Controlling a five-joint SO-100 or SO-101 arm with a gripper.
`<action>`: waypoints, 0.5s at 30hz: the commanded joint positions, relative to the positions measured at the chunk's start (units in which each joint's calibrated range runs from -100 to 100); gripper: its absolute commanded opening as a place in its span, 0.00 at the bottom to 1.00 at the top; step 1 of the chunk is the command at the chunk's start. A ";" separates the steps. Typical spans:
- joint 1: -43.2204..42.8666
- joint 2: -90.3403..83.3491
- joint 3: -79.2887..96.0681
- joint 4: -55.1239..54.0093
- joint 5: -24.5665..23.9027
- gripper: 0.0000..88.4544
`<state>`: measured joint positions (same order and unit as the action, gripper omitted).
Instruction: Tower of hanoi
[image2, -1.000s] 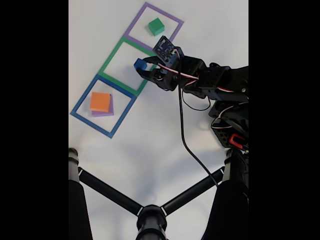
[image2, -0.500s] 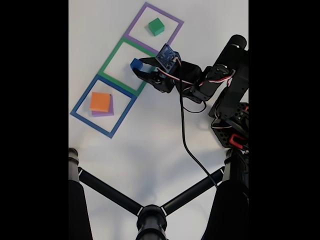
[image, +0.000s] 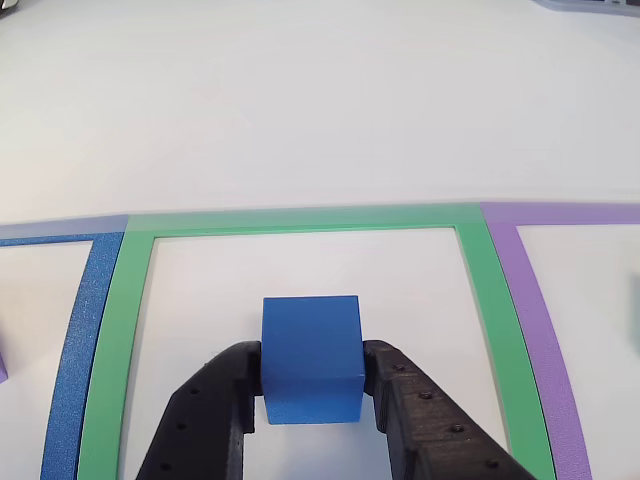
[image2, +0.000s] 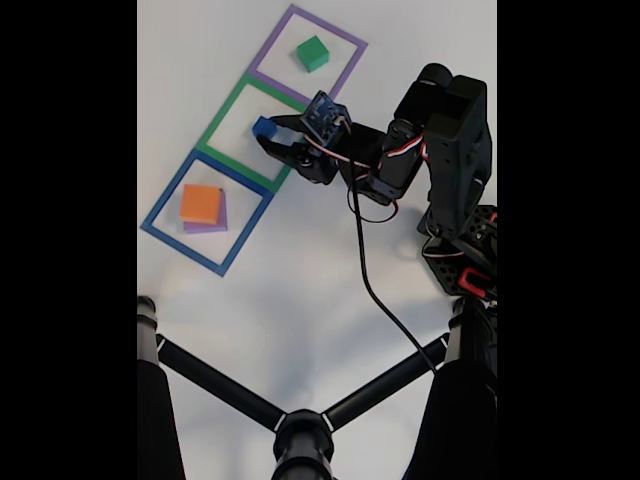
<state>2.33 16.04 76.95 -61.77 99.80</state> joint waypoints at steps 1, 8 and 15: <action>0.83 0.63 -0.57 -2.29 0.20 0.01; 1.14 3.59 -1.48 -4.56 0.20 0.04; 2.13 3.67 -1.39 -4.72 0.20 0.22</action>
<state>3.30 20.40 76.17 -65.26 99.80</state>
